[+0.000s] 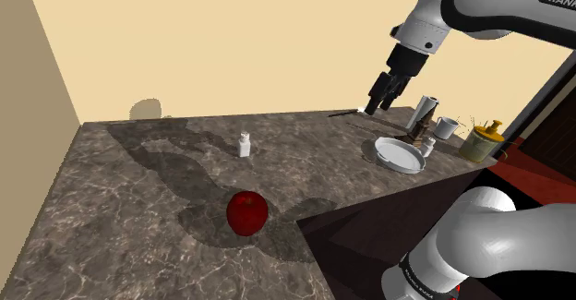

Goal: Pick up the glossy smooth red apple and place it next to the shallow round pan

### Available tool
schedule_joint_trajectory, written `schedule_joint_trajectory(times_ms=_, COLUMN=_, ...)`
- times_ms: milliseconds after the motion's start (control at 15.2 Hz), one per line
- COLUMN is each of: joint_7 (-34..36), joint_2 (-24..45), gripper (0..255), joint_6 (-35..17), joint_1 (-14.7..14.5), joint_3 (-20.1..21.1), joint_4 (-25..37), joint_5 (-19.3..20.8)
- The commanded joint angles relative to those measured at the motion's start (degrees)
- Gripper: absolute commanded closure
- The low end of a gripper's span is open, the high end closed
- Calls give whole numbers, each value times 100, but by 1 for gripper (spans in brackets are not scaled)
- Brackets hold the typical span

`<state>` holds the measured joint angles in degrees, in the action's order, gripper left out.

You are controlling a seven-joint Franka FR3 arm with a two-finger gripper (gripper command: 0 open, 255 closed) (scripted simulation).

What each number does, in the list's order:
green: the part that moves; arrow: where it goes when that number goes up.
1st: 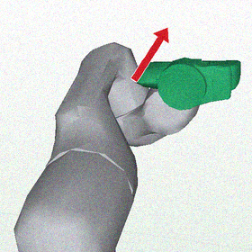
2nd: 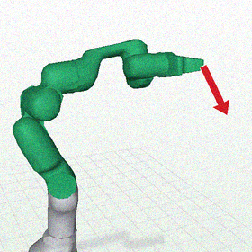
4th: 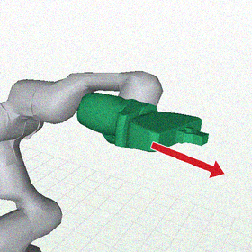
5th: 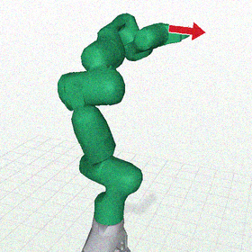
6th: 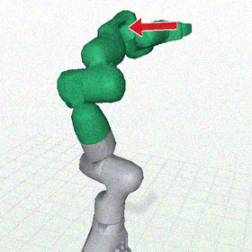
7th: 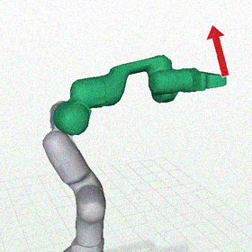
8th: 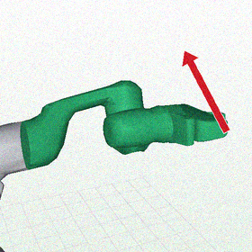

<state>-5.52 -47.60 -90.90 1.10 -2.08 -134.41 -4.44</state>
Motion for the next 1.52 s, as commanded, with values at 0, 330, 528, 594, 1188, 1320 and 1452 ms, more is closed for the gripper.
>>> schedule_joint_trajectory(times_ms=0, joint_7=0, joint_2=0, gripper=0, joint_6=0, joint_1=0, joint_3=0, joint_4=0, joint_5=0)
schedule_joint_trajectory(times_ms=330, joint_7=628, joint_2=226, gripper=0, joint_6=-500, joint_1=-178, joint_3=653, joint_4=-289, joint_5=-331)
schedule_joint_trajectory(times_ms=528, joint_7=999, joint_2=461, gripper=0, joint_6=-819, joint_1=-279, joint_3=1050, joint_4=-377, joint_5=-515)
schedule_joint_trajectory(times_ms=594, joint_7=1123, joint_2=556, gripper=0, joint_6=-927, joint_1=-311, joint_3=1182, joint_4=-391, joint_5=-570)
schedule_joint_trajectory(times_ms=1188, joint_7=2279, joint_2=1763, gripper=0, joint_6=-1918, joint_1=-496, joint_3=2367, joint_4=-195, joint_5=-842)
schedule_joint_trajectory(times_ms=1320, joint_7=2559, joint_2=2111, gripper=0, joint_6=-2130, joint_1=-502, joint_3=2630, joint_4=-72, joint_5=-819)
schedule_joint_trajectory(times_ms=1452, joint_7=2855, joint_2=2485, gripper=0, joint_6=-2333, joint_1=-494, joint_3=2893, joint_4=79, joint_5=-753)
